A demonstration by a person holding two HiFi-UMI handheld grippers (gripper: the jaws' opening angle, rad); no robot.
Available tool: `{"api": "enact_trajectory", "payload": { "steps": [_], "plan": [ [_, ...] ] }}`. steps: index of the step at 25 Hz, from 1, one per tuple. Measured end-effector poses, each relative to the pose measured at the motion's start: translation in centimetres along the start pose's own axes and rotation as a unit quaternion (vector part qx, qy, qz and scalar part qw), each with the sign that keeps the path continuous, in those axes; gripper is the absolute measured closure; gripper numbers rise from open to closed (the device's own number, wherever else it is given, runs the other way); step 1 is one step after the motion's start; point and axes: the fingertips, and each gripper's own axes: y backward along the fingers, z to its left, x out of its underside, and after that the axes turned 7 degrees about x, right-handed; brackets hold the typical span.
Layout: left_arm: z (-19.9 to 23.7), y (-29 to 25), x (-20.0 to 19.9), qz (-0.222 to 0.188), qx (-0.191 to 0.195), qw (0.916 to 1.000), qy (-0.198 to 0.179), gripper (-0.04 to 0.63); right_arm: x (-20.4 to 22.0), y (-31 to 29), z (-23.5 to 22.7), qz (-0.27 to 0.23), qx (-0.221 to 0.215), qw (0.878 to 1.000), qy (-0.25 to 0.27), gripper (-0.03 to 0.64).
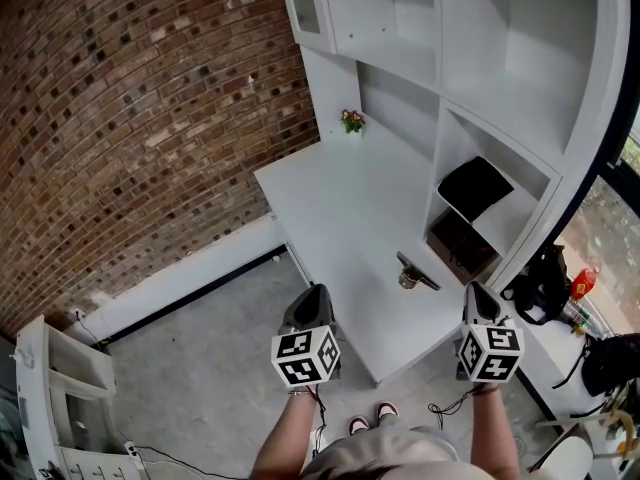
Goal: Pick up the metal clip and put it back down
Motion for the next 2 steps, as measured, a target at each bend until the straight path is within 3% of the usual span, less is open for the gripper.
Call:
{"api": "enact_trajectory", "payload": {
  "steps": [2],
  "plan": [
    [0.14,-0.05,-0.10,-0.001,-0.001,1.0000,0.000,0.584,-0.13,-0.12,0.10,-0.002,-0.001,1.000,0.000,0.615]
  ]
}}
